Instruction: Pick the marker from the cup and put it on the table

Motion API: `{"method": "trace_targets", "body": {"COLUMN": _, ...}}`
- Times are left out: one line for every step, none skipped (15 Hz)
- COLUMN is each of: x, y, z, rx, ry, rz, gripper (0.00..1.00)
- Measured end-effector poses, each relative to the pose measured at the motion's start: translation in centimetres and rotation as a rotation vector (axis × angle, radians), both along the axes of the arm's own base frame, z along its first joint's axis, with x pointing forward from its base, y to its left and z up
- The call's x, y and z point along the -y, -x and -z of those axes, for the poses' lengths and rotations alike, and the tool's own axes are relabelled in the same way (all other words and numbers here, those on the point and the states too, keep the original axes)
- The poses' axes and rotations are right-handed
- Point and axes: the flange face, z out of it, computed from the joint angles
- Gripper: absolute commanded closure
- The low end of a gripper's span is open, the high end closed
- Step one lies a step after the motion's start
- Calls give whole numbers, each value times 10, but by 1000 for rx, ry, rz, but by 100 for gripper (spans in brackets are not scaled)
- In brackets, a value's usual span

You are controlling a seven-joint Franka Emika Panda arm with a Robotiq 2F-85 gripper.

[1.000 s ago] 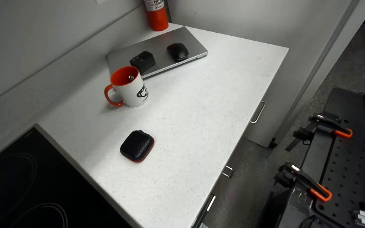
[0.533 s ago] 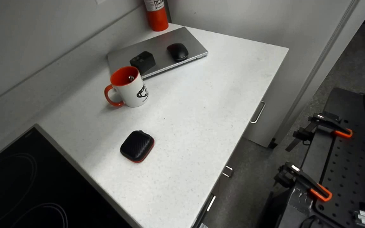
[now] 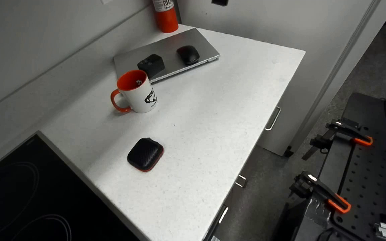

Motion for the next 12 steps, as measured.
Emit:
{"method": "trace_targets", "body": {"x": -6, "y": -9, "z": 0, "rx": -3, "ry": -6, "rz": -5, "gripper": 0}}
{"method": "trace_targets", "body": {"x": -9, "y": -15, "z": 0, "rx": -5, "ry": -6, "rz": -8, "gripper": 0}}
{"method": "trace_targets", "body": {"x": -9, "y": -18, "z": 0, "rx": -6, "ry": -5, "rz": -9, "gripper": 0}}
{"method": "trace_targets", "body": {"x": -9, "y": -19, "z": 0, "rx": -6, "ry": -5, "rz": -8, "gripper": 0}}
{"method": "trace_targets", "body": {"x": -9, "y": -20, "z": 0, "rx": -5, "ry": -5, "rz": -7, "gripper": 0}}
{"method": "trace_targets", "body": {"x": -9, "y": -20, "z": 0, "rx": -5, "ry": -5, "rz": -7, "gripper": 0}}
{"method": "trace_targets", "body": {"x": -9, "y": -20, "z": 0, "rx": -5, "ry": -5, "rz": -7, "gripper": 0}}
{"method": "trace_targets", "body": {"x": -9, "y": -19, "z": 0, "rx": -6, "ry": -4, "rz": -7, "gripper": 0}}
{"method": "trace_targets", "body": {"x": -10, "y": -20, "z": 0, "rx": -3, "ry": -9, "rz": -6, "gripper": 0}}
{"method": "trace_targets", "body": {"x": -13, "y": -23, "z": 1, "rx": 8, "ry": -17, "rz": -1, "gripper": 0}}
{"method": "trace_targets", "body": {"x": -18, "y": -29, "z": 3, "rx": 21, "ry": -35, "rz": 3, "gripper": 0}}
{"method": "trace_targets", "body": {"x": -26, "y": -39, "z": 5, "rx": 32, "ry": -59, "rz": 7, "gripper": 0}}
